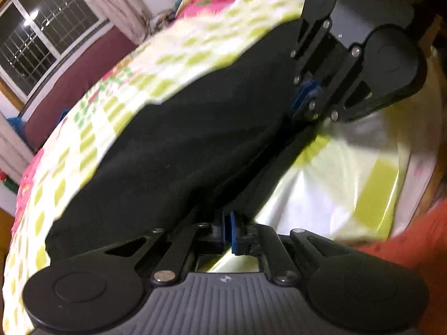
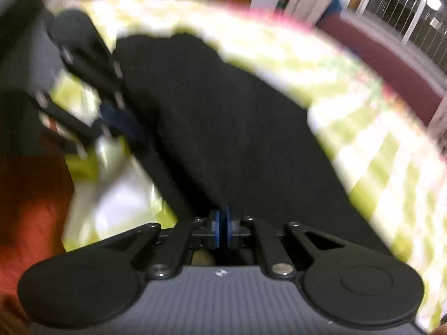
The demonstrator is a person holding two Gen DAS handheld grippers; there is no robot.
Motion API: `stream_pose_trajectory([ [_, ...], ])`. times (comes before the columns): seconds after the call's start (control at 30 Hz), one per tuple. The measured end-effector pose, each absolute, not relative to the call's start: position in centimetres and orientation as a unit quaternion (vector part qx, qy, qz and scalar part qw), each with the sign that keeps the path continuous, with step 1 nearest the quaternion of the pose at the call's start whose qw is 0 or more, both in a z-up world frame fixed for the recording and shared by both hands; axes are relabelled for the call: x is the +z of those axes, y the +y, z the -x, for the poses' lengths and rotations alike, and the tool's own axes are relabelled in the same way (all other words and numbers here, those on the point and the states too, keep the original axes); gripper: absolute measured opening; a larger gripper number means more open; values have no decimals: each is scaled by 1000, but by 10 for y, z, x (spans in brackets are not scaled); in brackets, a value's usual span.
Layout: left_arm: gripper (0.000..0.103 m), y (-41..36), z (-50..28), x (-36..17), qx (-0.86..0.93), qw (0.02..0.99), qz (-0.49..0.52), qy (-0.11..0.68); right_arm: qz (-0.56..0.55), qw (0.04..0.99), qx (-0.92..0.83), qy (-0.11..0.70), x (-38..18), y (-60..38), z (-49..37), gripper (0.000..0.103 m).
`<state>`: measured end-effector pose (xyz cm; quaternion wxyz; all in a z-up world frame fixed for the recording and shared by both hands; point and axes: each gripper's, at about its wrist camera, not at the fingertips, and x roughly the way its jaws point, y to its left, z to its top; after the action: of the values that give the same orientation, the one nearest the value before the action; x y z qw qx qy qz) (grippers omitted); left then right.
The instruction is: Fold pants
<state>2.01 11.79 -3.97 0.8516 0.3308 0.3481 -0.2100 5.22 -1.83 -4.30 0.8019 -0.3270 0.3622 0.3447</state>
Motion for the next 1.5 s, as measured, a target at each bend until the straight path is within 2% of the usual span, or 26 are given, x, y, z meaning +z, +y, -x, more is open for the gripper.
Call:
stream_pose_trajectory([
  [0.1, 28, 136, -13, -22, -185, 873, -295, 340, 342, 809, 349, 327, -27, -11, -41, 13],
  [0.13, 33, 143, -12, -17, -172, 880, -287, 337, 346, 810, 357, 312, -21, -9, -36, 16],
  [0.2, 42, 157, -10, -13, -142, 888, -288, 329, 364, 807, 372, 280, -16, 2, -30, 31],
  [0.23, 45, 164, -10, -15, -125, 889, -296, 327, 372, 805, 377, 268, -18, 9, -28, 34],
  [0.33, 46, 180, -14, -21, -91, 886, -322, 323, 394, 792, 392, 253, -34, 40, -30, 34],
  [0.43, 57, 186, -16, -32, -86, 877, -354, 314, 407, 787, 401, 232, -49, 65, -32, 36],
  [0.47, 57, 186, -17, -36, -81, 873, -369, 307, 411, 787, 401, 225, -48, 69, -32, 35],
  [0.53, 57, 190, -28, -42, -66, 869, -388, 301, 417, 785, 397, 230, -46, 80, -36, 28],
  [0.57, 53, 195, -32, -43, -61, 868, -386, 307, 413, 783, 397, 242, -44, 82, -41, 12],
  [0.6, 46, 200, -35, -43, -59, 869, -379, 313, 410, 780, 399, 253, -42, 80, -40, 8],
  [0.63, 34, 204, -37, -44, -55, 869, -375, 319, 409, 779, 399, 259, -41, 80, -42, 7],
  [0.67, 31, 209, -37, -44, -50, 870, -371, 322, 408, 778, 400, 261, -37, 83, -43, 6],
  [0.77, 26, 216, -27, -39, -29, 883, -347, 316, 390, 782, 406, 267, -29, 85, -37, 5],
  [1.0, 25, 237, -12, -38, 18, 893, -325, 312, 386, 788, 401, 263, -18, 79, -28, 6],
  [1.1, 28, 240, -10, -38, 18, 891, -342, 297, 416, 780, 393, 251, -26, 85, -29, 11],
  [1.13, 33, 240, -7, -36, 17, 892, -344, 292, 418, 779, 397, 246, -27, 88, -28, 14],
  [1.17, 42, 239, -8, -35, 13, 893, -348, 286, 422, 776, 404, 237, -28, 91, -26, 25],
  [1.2, 48, 239, -8, -35, 12, 893, -352, 278, 430, 770, 415, 222, -30, 96, -22, 44],
  [1.23, 57, 238, -10, -36, 14, 893, -362, 268, 439, 764, 426, 206, -33, 102, -17, 53],
  [1.27, 59, 237, -13, -39, 15, 890, -375, 260, 446, 760, 432, 190, -38, 109, -16, 56],
  [1.33, 56, 238, -21, -47, 13, 878, -396, 270, 449, 761, 425, 197, -49, 125, -20, 34],
  [1.37, 40, 239, -28, -53, 13, 870, -398, 290, 440, 761, 424, 219, -54, 132, -27, 16],
  [1.4, 35, 243, -32, -56, 12, 866, -392, 309, 428, 764, 423, 234, -54, 136, -30, 16],
  [1.5, 35, 252, -34, -54, 25, 869, -369, 327, 377, 776, 432, 263, -44, 140, -32, 15],
])
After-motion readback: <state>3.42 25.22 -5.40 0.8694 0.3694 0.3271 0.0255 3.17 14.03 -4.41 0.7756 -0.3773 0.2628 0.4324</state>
